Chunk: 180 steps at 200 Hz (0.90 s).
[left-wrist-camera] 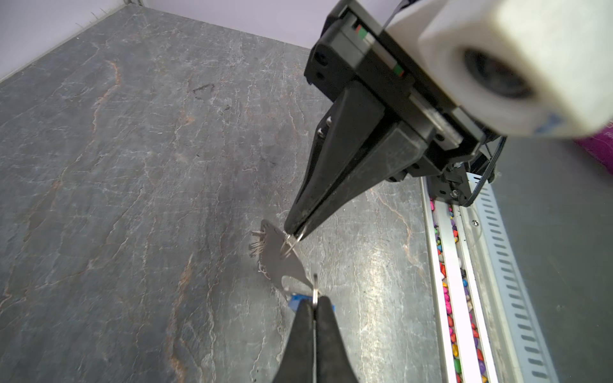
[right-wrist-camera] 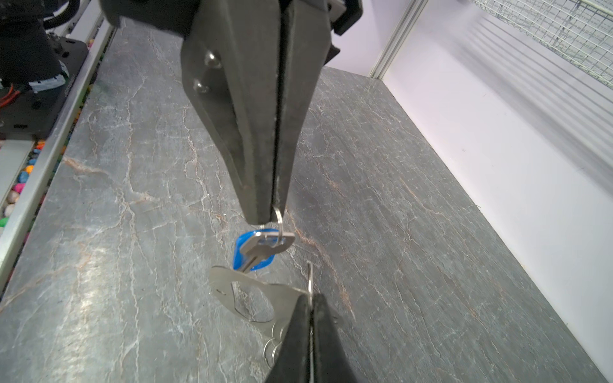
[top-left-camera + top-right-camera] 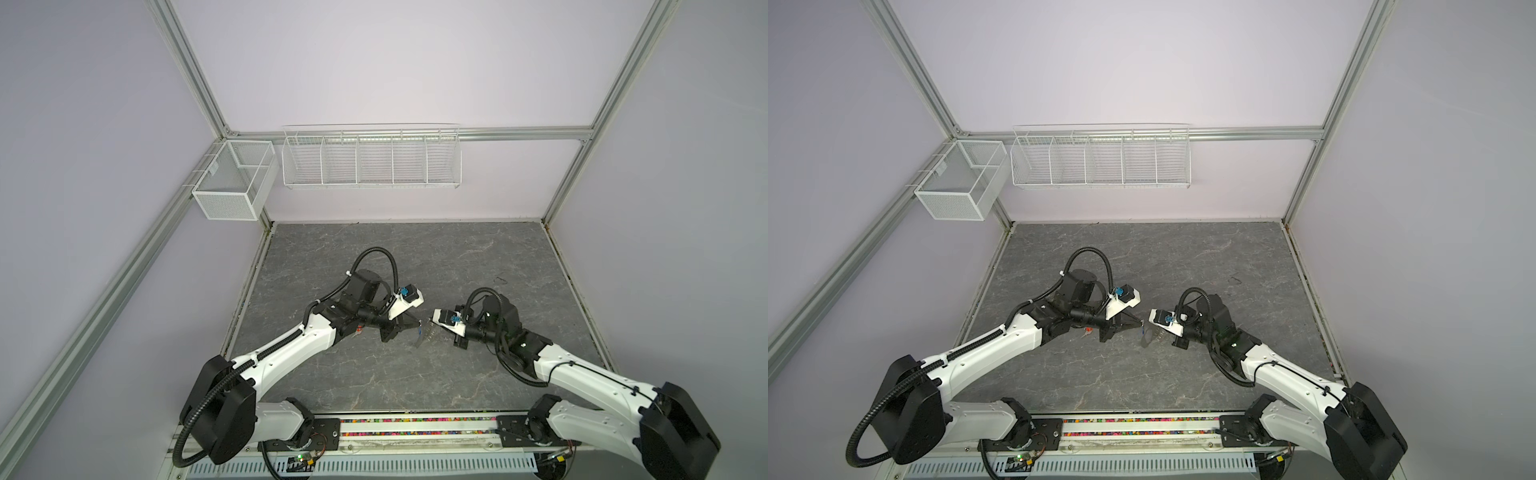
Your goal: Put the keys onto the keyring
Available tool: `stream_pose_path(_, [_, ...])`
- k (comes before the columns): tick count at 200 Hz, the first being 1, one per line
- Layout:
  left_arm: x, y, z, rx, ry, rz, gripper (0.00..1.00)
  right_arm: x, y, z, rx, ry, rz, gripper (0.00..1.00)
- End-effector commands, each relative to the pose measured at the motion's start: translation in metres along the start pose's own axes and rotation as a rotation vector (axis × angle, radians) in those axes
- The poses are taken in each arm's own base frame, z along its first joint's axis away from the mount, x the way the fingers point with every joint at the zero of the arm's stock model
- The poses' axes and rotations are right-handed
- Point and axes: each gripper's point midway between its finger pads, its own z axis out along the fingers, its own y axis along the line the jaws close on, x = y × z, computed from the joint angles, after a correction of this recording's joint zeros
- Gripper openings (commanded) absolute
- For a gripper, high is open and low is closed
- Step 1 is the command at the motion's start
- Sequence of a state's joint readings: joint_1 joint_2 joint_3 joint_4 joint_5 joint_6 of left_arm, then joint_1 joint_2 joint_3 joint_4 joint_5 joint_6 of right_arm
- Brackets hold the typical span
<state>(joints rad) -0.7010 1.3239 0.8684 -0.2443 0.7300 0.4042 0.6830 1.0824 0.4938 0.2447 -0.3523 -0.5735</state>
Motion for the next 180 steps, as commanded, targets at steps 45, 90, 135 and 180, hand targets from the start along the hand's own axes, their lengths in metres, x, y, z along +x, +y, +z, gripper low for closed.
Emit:
stream_pose_path(45, [-0.013,-0.005,0.008,0.094,-0.025,-0.030,0.00,-0.005,0.002,-0.005,0.044,-0.020,-0.068,0.07])
stream_pose_path(90, [-0.012,0.001,0.014,0.092,-0.016,-0.071,0.00,-0.005,0.003,-0.007,0.048,-0.023,-0.075,0.07])
stream_pose_path(135, [-0.015,0.006,0.014,0.084,-0.031,-0.099,0.00,-0.004,0.006,-0.008,0.038,-0.025,-0.081,0.07])
stream_pose_path(180, [-0.011,0.008,0.017,0.097,-0.026,-0.131,0.00,-0.007,0.006,-0.010,0.041,-0.039,-0.104,0.07])
